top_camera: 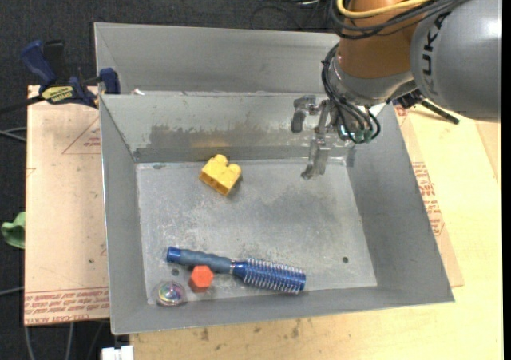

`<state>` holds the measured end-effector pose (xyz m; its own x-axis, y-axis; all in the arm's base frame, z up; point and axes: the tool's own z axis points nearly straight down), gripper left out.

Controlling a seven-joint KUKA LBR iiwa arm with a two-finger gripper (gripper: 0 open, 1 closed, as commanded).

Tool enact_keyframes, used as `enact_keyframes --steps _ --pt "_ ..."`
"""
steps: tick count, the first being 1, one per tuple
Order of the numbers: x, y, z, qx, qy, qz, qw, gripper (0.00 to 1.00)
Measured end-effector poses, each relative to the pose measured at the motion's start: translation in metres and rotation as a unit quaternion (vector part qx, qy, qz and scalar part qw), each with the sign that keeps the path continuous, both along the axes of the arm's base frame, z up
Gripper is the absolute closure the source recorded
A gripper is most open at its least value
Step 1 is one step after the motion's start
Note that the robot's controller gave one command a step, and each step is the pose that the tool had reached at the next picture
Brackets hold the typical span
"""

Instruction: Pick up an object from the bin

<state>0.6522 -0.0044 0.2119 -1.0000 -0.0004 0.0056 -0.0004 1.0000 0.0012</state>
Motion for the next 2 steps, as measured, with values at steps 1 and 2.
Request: enact_keyframes --steps 1,2 --pt "-0.075 0.015 -0.106 0.000 0.0026 0.009 1.0000 0.00" --pt "-0.168 0.049 -0.113 0.001 -0.0005 0.031 0.9995 0.00"
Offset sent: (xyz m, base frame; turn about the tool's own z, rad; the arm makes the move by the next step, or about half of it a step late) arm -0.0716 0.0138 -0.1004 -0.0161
